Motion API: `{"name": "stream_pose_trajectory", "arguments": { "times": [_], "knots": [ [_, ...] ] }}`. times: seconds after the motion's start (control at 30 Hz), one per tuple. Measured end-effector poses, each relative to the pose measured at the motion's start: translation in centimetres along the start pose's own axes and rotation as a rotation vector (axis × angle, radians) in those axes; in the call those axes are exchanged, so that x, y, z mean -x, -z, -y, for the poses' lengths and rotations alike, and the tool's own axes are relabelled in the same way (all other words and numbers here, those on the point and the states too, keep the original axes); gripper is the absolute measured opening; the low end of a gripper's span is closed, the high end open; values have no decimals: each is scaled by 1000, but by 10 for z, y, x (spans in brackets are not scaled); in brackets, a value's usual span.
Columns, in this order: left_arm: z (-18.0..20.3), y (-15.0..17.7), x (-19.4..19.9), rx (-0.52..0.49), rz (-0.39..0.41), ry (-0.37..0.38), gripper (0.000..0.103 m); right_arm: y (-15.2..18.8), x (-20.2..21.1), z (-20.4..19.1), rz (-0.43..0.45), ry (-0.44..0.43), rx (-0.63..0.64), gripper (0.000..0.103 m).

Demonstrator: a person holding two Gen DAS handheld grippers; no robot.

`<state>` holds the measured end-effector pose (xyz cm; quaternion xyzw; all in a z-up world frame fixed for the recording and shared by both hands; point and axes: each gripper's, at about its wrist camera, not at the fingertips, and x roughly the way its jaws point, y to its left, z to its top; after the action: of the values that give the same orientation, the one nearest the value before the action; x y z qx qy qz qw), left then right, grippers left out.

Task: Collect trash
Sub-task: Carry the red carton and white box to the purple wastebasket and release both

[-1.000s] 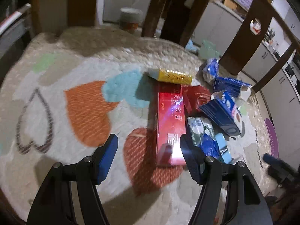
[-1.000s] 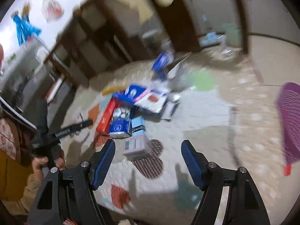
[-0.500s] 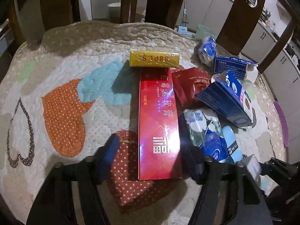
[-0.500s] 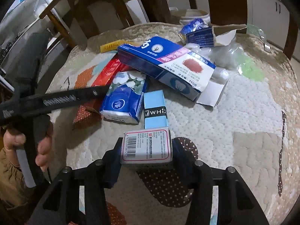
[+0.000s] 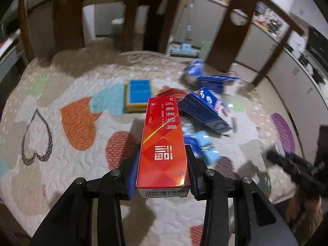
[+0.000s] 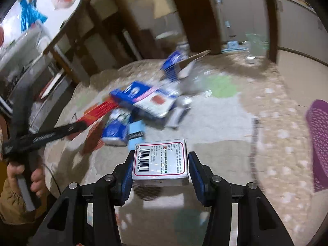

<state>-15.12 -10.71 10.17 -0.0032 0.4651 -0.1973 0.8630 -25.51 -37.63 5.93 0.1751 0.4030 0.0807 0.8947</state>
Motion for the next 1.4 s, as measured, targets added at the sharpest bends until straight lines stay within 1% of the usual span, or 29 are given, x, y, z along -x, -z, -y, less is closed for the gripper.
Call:
{"name": "stream_pose_trajectory", "arguments": {
  "times": [0.1,0.17,0.27,0.33,0.43,0.47,0.5,0.53,0.6,0.67,0.8,0.97,1.13,1.2,1.23,1.27,1.3,1.33,1.4],
  "knots": [
    [32,-5,11,-51,19,30,39,-5,14,28,54,29,-61,53],
    [53,-11,14,-81,30,58,39,-9,28,57,101,61,-113,53],
    [88,-21,14,-131,34,107,39,-14,47,94,160,119,-171,53],
    [118,-30,7,-168,27,141,39,-18,59,124,200,165,-219,53],
    [171,-42,-6,-236,14,211,39,-20,75,166,252,241,-289,53],
    [182,-43,-9,-250,14,224,39,-20,77,176,264,260,-306,53],
    [204,-47,-18,-281,8,245,39,-19,80,188,279,279,-327,53],
    [217,-48,-23,-301,2,258,39,-17,83,200,292,293,-354,53],
    [246,-50,-36,-341,-16,286,39,-13,86,220,307,304,-407,54],
    [277,-51,-56,-371,-54,310,39,-9,89,236,314,299,-456,54],
    [325,-47,-85,-424,-105,348,39,-4,94,259,323,311,-522,54],
    [371,-39,-116,-481,-163,358,39,-2,98,274,328,334,-553,54],
    [397,-34,-132,-507,-184,381,39,1,99,280,332,347,-573,56],
    [403,-34,-133,-514,-171,384,39,3,101,282,338,354,-587,57],
    [402,-35,-133,-514,-162,384,41,4,102,283,343,359,-595,58],
    [402,-36,-132,-513,-158,387,44,5,104,283,346,365,-600,61],
    [400,-37,-131,-508,-156,392,53,6,104,285,350,371,-606,65],
    [399,-38,-131,-499,-152,396,58,6,105,286,353,376,-609,66],
    [394,-39,-129,-480,-148,397,59,7,106,285,355,385,-610,67]
  ]
}}
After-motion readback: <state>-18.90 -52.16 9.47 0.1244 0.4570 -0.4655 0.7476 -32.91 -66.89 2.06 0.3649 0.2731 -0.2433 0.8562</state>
